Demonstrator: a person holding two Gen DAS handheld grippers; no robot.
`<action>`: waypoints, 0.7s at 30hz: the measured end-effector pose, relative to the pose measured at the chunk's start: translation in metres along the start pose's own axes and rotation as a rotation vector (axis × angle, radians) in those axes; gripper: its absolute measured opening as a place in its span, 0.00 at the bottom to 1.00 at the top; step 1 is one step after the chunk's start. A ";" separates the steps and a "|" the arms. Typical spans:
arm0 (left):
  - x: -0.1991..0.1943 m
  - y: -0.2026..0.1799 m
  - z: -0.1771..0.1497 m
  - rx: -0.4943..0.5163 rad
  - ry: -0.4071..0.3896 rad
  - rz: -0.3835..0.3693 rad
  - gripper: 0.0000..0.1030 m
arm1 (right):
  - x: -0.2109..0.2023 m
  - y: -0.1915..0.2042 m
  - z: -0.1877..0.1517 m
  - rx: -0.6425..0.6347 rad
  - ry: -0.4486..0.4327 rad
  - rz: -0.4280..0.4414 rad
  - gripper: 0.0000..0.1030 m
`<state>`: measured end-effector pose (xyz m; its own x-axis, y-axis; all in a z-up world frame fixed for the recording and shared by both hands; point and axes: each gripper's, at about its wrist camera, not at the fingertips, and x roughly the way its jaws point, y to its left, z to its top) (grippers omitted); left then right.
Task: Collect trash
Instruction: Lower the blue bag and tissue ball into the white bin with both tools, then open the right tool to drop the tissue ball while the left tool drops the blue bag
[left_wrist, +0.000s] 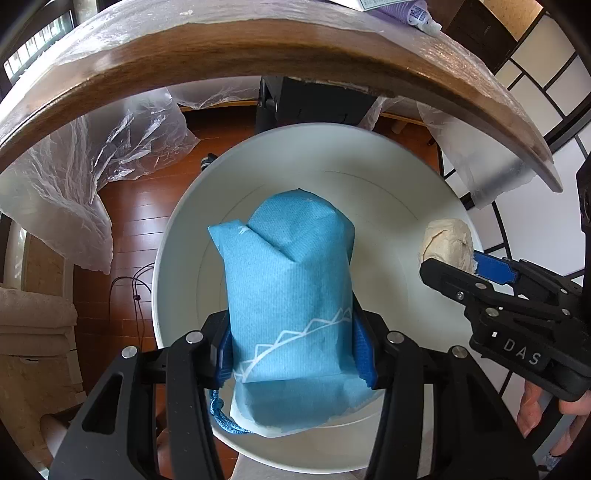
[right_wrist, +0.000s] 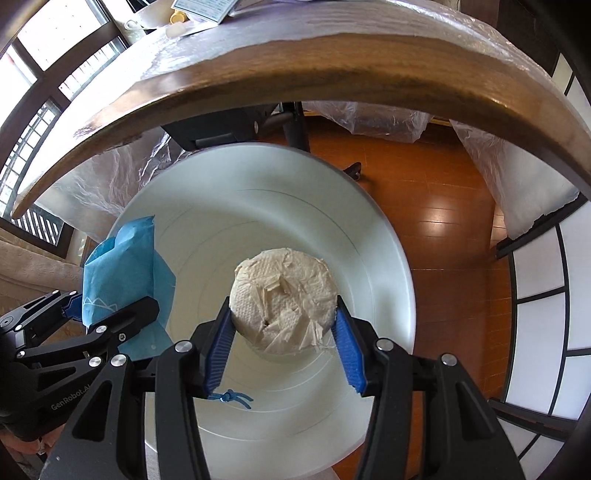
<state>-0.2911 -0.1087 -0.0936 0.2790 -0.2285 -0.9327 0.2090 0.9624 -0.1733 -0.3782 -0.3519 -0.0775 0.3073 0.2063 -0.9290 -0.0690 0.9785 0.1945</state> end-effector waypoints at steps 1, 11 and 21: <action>0.002 0.001 0.001 0.002 0.003 0.000 0.50 | 0.000 0.001 0.001 0.001 0.002 0.000 0.49; 0.009 0.004 0.000 0.020 0.027 0.013 0.50 | 0.009 -0.002 0.001 0.014 0.030 0.010 0.49; 0.014 0.008 0.000 0.022 0.043 0.016 0.51 | 0.013 -0.003 0.001 0.024 0.037 0.007 0.49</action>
<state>-0.2855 -0.1037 -0.1078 0.2418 -0.2060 -0.9482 0.2252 0.9624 -0.1517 -0.3734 -0.3518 -0.0897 0.2720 0.2128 -0.9385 -0.0475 0.9770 0.2078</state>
